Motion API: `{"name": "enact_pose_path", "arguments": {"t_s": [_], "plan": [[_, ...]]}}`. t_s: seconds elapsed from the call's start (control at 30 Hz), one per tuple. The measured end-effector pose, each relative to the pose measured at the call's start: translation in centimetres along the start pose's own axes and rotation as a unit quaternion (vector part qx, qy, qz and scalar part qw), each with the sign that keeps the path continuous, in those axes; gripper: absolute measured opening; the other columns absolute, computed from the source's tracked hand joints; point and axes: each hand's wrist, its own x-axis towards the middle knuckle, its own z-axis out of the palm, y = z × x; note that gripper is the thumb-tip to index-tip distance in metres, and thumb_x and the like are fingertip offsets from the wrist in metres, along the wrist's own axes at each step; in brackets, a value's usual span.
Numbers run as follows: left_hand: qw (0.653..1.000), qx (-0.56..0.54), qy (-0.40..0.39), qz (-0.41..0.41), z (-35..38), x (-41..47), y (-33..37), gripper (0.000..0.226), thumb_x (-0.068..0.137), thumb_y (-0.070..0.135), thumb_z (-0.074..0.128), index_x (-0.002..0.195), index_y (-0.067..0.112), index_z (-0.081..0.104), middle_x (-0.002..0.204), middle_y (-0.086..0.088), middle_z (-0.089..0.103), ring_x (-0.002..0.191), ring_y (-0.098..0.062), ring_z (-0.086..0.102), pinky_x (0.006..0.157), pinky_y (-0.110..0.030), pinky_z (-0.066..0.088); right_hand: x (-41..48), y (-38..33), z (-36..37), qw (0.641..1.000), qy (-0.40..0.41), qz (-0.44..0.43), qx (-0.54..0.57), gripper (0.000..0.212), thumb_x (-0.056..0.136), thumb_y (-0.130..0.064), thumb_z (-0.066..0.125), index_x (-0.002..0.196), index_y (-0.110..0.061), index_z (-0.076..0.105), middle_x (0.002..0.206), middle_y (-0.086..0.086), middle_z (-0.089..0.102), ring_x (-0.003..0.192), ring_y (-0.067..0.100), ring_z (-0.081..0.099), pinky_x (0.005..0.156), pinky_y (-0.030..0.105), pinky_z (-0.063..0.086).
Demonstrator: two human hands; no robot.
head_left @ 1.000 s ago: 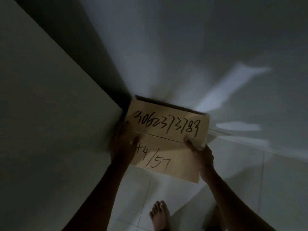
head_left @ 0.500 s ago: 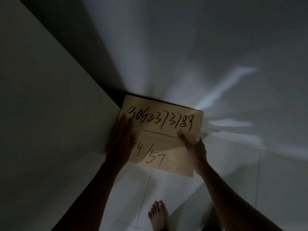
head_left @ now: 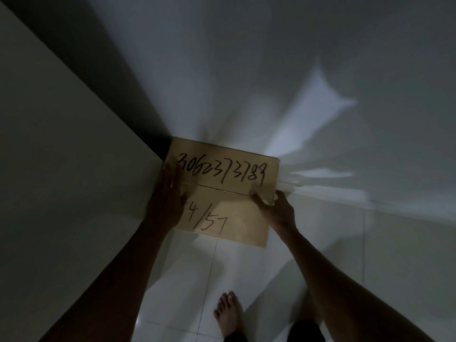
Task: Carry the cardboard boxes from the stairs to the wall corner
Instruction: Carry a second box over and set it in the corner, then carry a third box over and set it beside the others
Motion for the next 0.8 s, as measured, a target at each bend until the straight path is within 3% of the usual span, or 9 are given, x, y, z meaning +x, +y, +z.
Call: {"name": "enact_pose_path", "arguments": {"t_s": [0.07, 0.2, 0.33, 0.47, 0.57, 0.67, 0.8], "plan": [[0.999, -0.023, -0.002, -0.036, -2.4, -1.6, 2.1, 0.088, 0.100, 0.039, 0.054, 0.162, 0.012, -0.003, 0.170, -0.018, -0.001, 0.155, -0.043, 0.011, 0.118, -0.060, 0.033, -2.1, -1.1, -2.0, 0.998, 0.033, -0.025, -0.038, 0.090, 0.085, -0.070, 0.063, 0.150, -0.011, 0.046, 0.144, 0.014, 0.061, 0.129, 0.033, 0.060, 0.101, 0.045, 0.053], [0.998, -0.029, -0.046, -0.009, -9.0, -8.4, 8.1, 0.091, 0.101, 0.042, 0.052, 0.160, 0.008, -0.008, 0.168, -0.022, 0.005, 0.152, -0.043, 0.021, 0.117, -0.056, 0.038, -8.0, -3.9, -9.0, 0.994, 0.072, -0.046, -0.068, 0.077, 0.092, -0.055, 0.064, 0.151, -0.009, 0.045, 0.147, 0.014, 0.057, 0.136, 0.032, 0.052, 0.104, 0.042, 0.045], [0.994, -0.007, -0.100, 0.049, -17.0, -14.3, 14.3, 0.084, 0.104, 0.046, 0.038, 0.157, 0.009, -0.016, 0.169, -0.015, -0.011, 0.157, -0.035, 0.000, 0.126, -0.042, 0.005, -16.4, -5.6, -17.6, 0.991, 0.092, -0.023, -0.091, 0.087, 0.091, -0.064, 0.058, 0.159, -0.014, 0.034, 0.161, 0.010, 0.041, 0.151, 0.028, 0.033, 0.119, 0.042, 0.030], [0.989, 0.018, -0.075, 0.126, -23.5, -17.6, 22.8, 0.081, 0.105, 0.046, 0.039, 0.160, 0.004, -0.002, 0.170, -0.016, -0.002, 0.158, -0.033, 0.000, 0.128, -0.043, 0.004, -25.3, -5.4, -26.9, 0.986, 0.129, -0.024, -0.102, 0.088, 0.090, -0.065, 0.059, 0.159, -0.015, 0.035, 0.162, 0.010, 0.040, 0.152, 0.027, 0.031, 0.124, 0.042, 0.025], [0.978, 0.041, -0.077, 0.187, -26.8, -19.6, 30.5, 0.083, 0.103, 0.053, 0.033, 0.160, 0.002, 0.000, 0.170, -0.017, -0.001, 0.158, -0.033, 0.002, 0.128, -0.043, 0.004, -30.6, -3.0, -33.6, 0.977, 0.174, -0.029, -0.117, 0.093, 0.088, -0.071, 0.054, 0.156, -0.009, 0.038, 0.157, 0.017, 0.046, 0.149, 0.033, 0.037, 0.122, 0.049, 0.030], [0.964, 0.049, -0.102, 0.239, -28.2, -21.6, 38.0, 0.098, 0.088, 0.068, 0.011, 0.160, 0.002, 0.000, 0.170, -0.015, -0.002, 0.158, -0.031, 0.001, 0.128, -0.042, 0.004, -35.0, 1.2, -39.8, 0.971, 0.206, 0.019, -0.124, 0.093, 0.091, -0.070, 0.051, 0.159, -0.009, 0.033, 0.161, 0.019, 0.039, 0.153, 0.035, 0.030, 0.124, 0.051, 0.024], [0.950, 0.064, -0.123, 0.278, -26.9, -23.0, 47.1, 0.080, 0.105, 0.051, 0.031, 0.160, 0.005, -0.004, 0.170, -0.014, -0.005, 0.158, -0.031, -0.001, 0.128, -0.042, 0.002, -38.9, 8.0, -46.4, 0.955, 0.268, 0.093, -0.090, 0.094, 0.090, -0.072, 0.049, 0.159, -0.010, 0.032, 0.160, 0.019, 0.040, 0.152, 0.036, 0.030, 0.123, 0.053, 0.025]]}}
